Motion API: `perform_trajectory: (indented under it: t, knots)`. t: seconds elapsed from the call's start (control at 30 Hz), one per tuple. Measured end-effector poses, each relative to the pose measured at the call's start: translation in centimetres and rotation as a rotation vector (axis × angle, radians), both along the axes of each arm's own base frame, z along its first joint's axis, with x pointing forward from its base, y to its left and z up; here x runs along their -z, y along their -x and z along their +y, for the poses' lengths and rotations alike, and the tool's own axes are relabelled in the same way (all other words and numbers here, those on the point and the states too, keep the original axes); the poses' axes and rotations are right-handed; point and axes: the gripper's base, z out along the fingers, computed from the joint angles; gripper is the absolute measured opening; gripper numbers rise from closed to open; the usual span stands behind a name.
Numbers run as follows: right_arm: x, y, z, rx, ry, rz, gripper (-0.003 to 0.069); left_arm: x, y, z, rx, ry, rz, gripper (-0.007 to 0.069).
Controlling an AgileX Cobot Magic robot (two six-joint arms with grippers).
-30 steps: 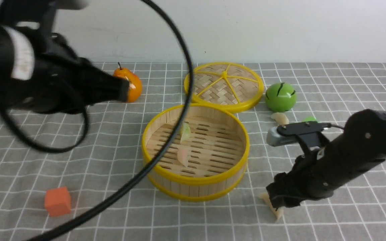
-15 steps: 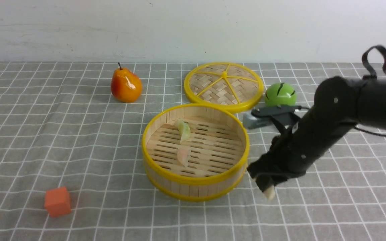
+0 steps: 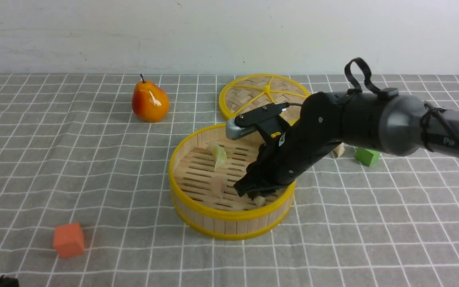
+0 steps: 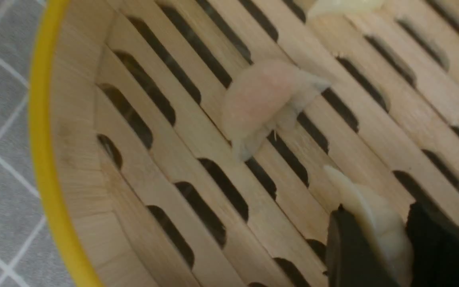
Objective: Put the dumplings into the steamer on the table with the grey tablecloth.
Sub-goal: 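Place the dumpling in the bamboo steamer basket with the right gripper, then reach for and grasp a dumpling lying on the table beside the steamer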
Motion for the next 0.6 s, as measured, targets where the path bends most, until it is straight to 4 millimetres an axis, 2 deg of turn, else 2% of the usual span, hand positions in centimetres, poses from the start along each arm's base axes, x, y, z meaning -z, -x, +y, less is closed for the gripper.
perform_trajectory:
  t: [0.07,0.17,0.2,0.3,0.37,0.47,0.5,0.57,0.6]
  knots:
    - [0.0,0.0,0.0,0.003,-0.005,0.004,0.0315,0.0,0.0,0.0,0.000,0.000,0.000,-0.0014]
    - [-1.2,-0.2,0.3,0.005,-0.025,-0.001,0.0430,0.0,0.0,0.0,0.000,-0.001,-0.001,-0.0014]
    - [-2.1,-0.4,0.3,0.000,-0.030,-0.007,0.0469,0.0,0.0,0.0,0.000,-0.001,-0.002,-0.0014]
    - [-4.6,-0.9,-0.2,0.000,-0.030,-0.046,0.0517,0.0,0.0,0.0,-0.001,-0.006,-0.007,-0.0014]
    - [-7.3,-2.1,-1.8,0.044,-0.009,-0.105,0.0530,-0.1,-0.1,0.1,-0.002,-0.016,-0.017,-0.0014]
    - [-8.9,-4.3,-5.7,0.173,0.033,-0.159,0.0530,-0.1,-0.1,0.1,-0.005,-0.028,-0.027,-0.0014]
    - [-8.9,-4.8,-6.8,0.210,0.049,-0.165,0.0531,-0.1,-0.1,0.1,-0.005,-0.030,-0.029,-0.0014]
    - [-7.6,-6.4,-10.3,0.311,0.090,-0.147,0.0531,-0.1,-0.1,0.1,-0.005,-0.032,-0.033,-0.0014]
    - [-6.1,-7.5,-12.4,0.365,0.117,-0.121,0.0531,-0.2,-0.2,0.2,-0.005,-0.042,-0.044,-0.0014]
